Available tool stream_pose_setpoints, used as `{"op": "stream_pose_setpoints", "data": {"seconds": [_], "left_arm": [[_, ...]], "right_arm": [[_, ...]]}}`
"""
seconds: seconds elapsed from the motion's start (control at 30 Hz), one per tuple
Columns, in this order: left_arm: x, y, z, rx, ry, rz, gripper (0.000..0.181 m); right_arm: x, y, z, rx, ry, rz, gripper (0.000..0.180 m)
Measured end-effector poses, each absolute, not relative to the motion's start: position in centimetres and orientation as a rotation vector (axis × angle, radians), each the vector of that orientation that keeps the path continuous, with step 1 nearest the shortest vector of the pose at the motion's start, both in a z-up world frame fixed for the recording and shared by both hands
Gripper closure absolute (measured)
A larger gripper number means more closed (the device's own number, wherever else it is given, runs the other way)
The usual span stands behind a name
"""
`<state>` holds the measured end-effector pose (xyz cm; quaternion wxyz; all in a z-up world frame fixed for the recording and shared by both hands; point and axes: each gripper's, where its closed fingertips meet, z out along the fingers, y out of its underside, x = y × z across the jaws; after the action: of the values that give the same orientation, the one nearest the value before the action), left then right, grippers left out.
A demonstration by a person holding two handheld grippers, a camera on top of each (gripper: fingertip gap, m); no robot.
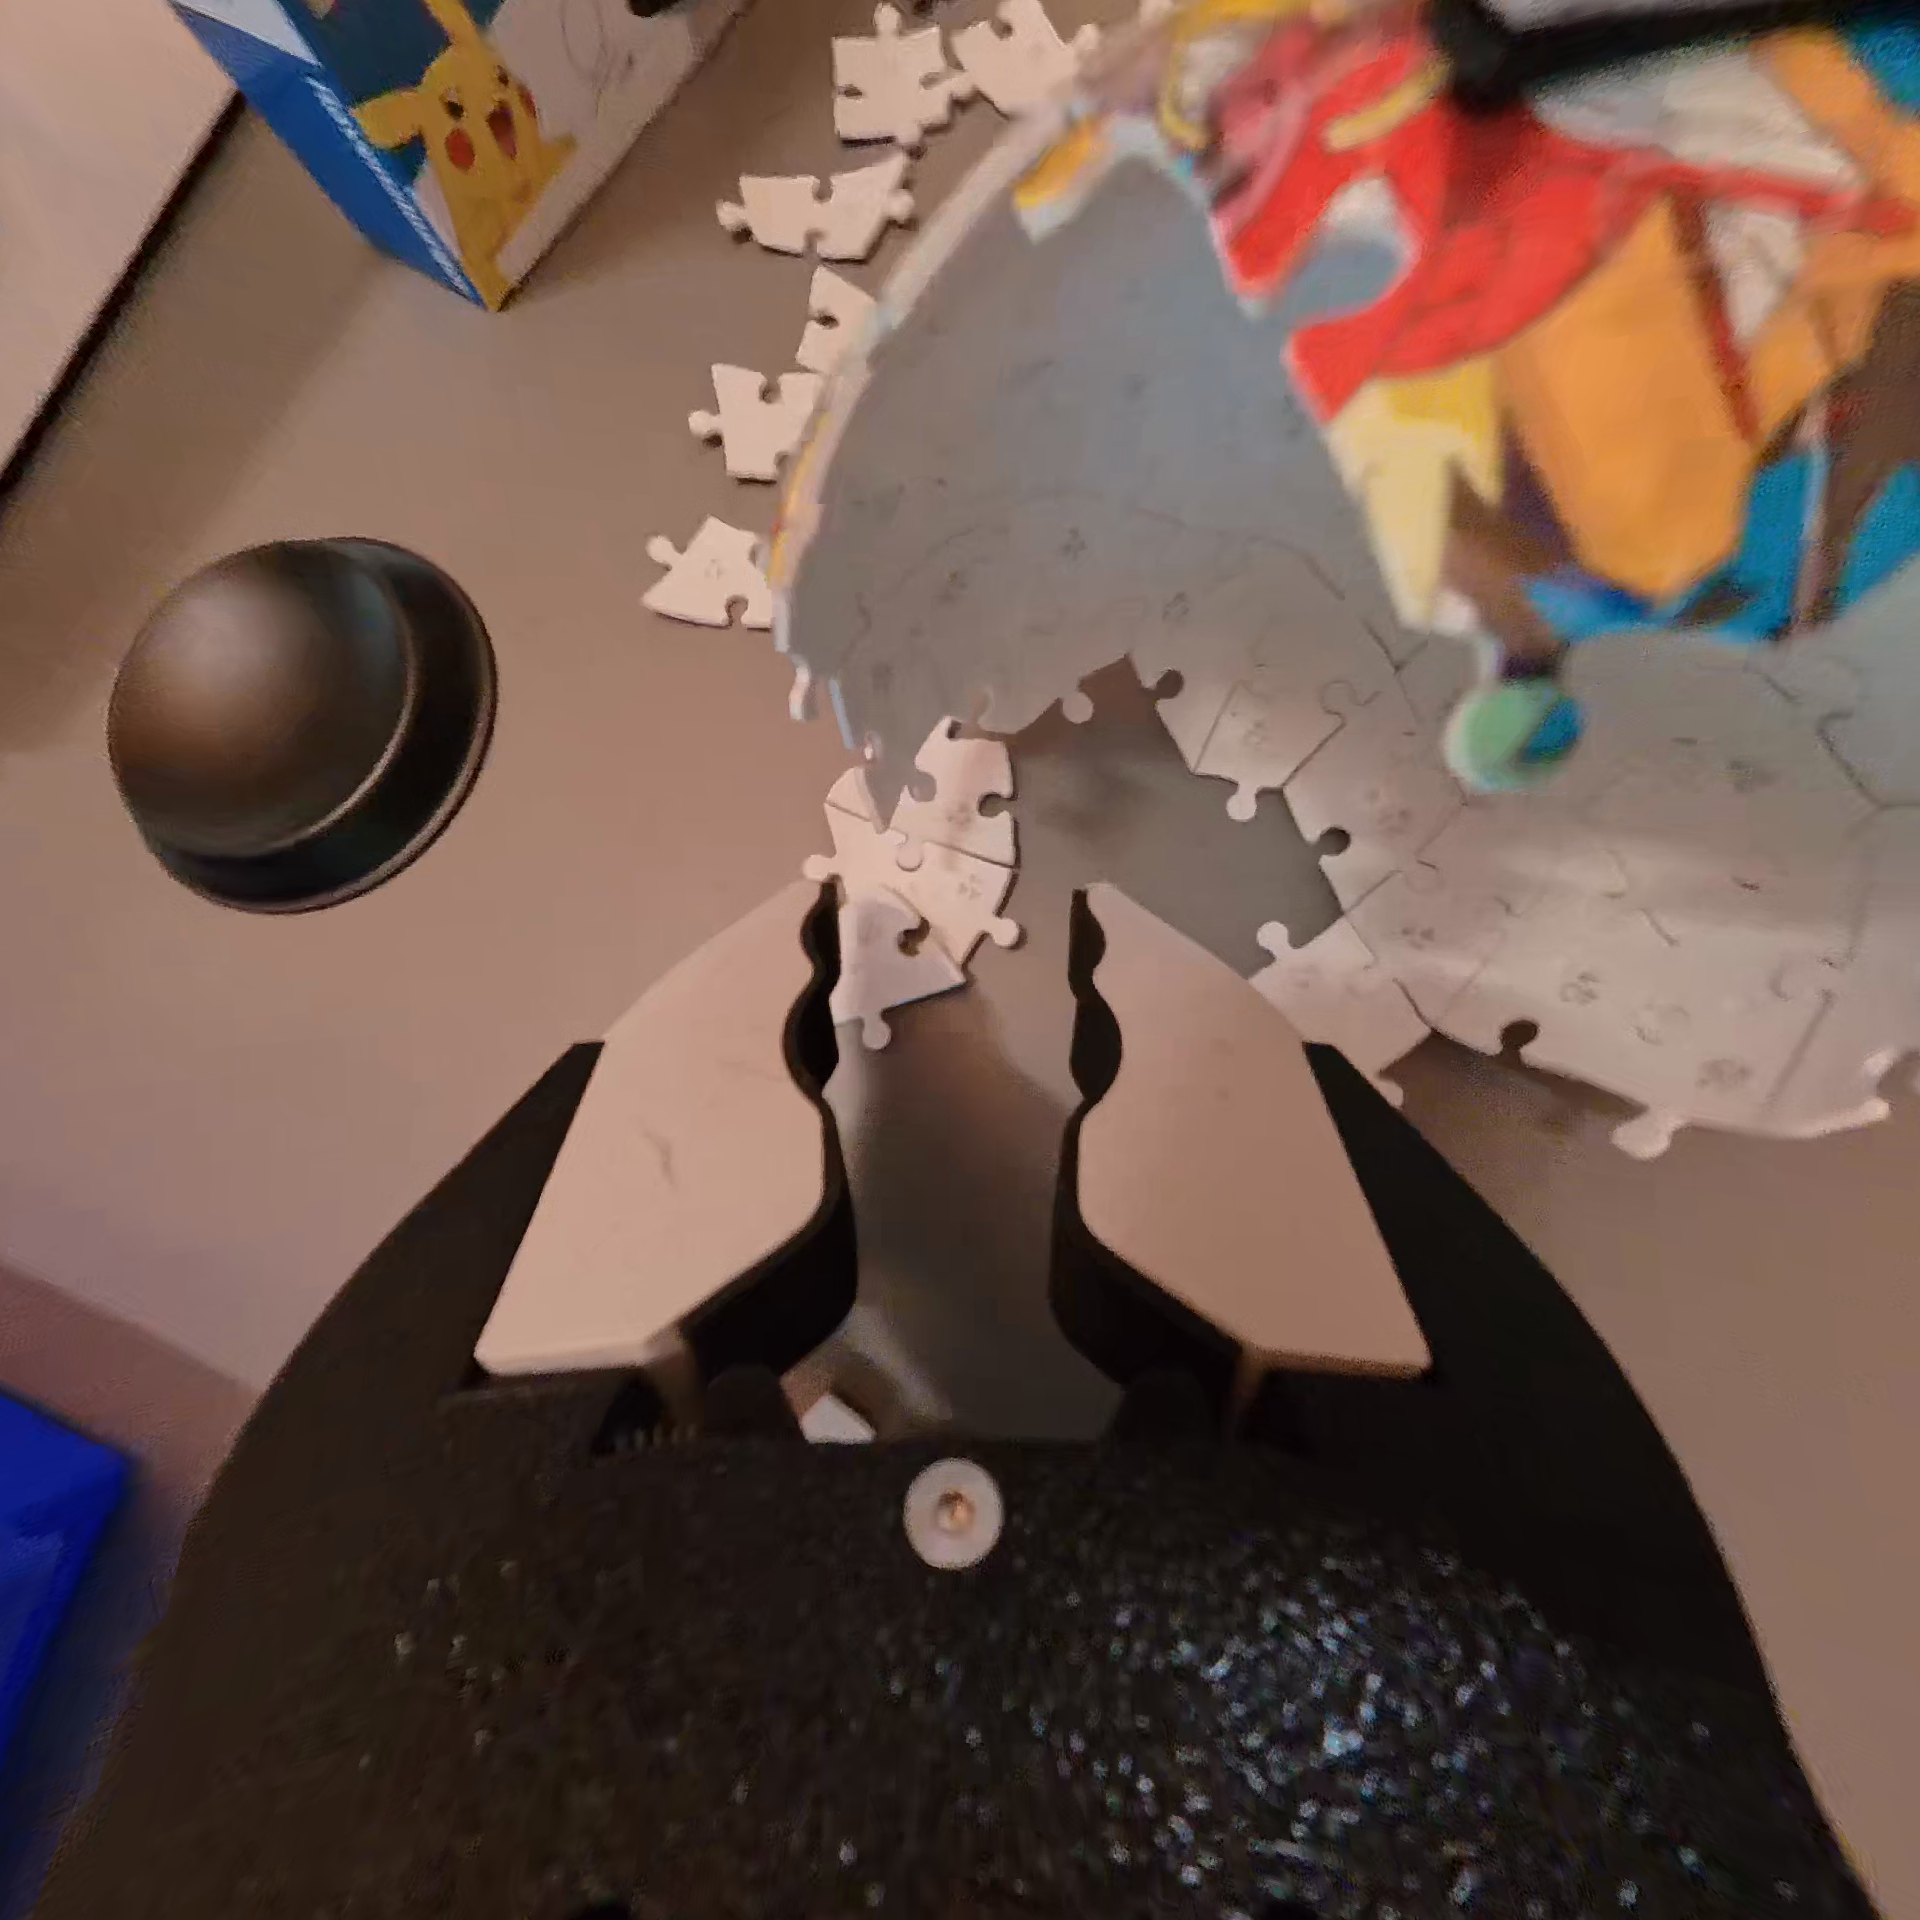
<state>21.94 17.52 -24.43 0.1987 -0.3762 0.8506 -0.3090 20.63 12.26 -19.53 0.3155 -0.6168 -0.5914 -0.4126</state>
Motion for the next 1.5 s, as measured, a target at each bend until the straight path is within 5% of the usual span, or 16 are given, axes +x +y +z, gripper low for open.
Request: {"op": "stream_pose_setpoints", "data": {"seconds": [0.7,0.97,1.5], "left_arm": [[22.6,17.8,-26.0,-1.137,2.410,-0.945,0.127],[22.4,18.5,-26.0,-1.116,2.431,-0.912,0.163],[18.4,16.5,-25.1,-0.646,2.628,-0.880,0.163]], "right_arm": [[20.7,12.3,-19.5,-1.632,-1.559,-1.087,0.055],[20.6,12.3,-19.8,-1.636,-1.557,-1.091,0.054],[20.7,12.4,-20.1,-1.644,-1.551,-1.087,0.053]]}}
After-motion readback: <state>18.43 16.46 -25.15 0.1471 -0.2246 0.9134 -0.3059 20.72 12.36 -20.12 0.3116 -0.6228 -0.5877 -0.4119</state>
